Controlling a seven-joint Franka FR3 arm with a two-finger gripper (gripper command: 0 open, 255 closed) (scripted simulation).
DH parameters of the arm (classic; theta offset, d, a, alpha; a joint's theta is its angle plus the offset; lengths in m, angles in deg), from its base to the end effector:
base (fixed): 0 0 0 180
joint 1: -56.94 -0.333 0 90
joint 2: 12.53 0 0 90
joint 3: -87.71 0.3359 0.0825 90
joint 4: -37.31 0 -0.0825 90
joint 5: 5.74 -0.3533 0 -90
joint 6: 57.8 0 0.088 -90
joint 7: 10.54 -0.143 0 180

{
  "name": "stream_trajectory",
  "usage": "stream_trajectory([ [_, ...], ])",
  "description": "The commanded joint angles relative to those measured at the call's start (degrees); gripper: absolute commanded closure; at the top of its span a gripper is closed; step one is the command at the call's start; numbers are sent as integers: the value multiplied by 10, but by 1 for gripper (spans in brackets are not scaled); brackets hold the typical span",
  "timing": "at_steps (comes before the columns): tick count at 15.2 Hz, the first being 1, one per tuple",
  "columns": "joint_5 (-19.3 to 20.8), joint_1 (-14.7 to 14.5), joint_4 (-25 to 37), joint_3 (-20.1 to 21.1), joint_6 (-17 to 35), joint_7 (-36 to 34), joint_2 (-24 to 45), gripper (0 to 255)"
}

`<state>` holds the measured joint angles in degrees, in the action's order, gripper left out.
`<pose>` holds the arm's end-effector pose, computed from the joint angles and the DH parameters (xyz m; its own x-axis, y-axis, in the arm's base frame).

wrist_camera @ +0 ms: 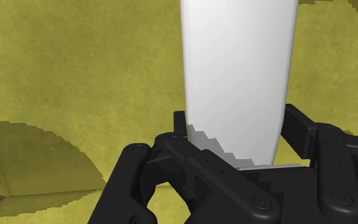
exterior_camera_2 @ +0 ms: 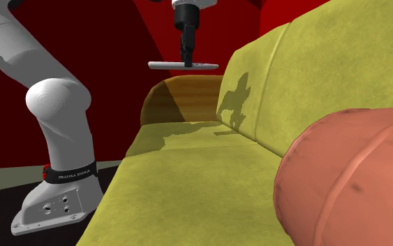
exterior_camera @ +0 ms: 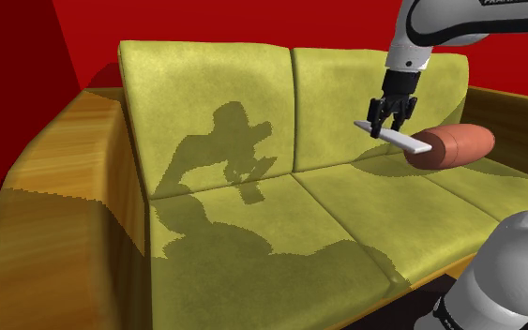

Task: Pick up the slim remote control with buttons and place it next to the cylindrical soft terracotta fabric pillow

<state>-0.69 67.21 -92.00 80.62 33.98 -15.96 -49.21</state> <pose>0.2888 -0.1138 0.5714 0.9325 -0.3608 -0.0169 -0.3605 -0.9326 0.0159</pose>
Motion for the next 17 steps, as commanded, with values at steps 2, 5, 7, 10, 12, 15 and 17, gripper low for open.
stream_trajectory([
  [2, 14, 10, 7, -23, -8, 28, -3, 255],
  [5, 36, 24, 11, -58, -9, 70, -4, 255],
  [7, 50, 32, 17, -81, -9, 98, -1, 255],
  [10, 69, 44, 30, -117, -8, 140, 8, 255],
  [12, 81, 51, 42, -142, -6, 169, 17, 255],
  [15, 95, 59, 64, -180, -2, 212, 35, 255],
  [17, 102, 62, 82, -206, 1, 242, 51, 255],
])
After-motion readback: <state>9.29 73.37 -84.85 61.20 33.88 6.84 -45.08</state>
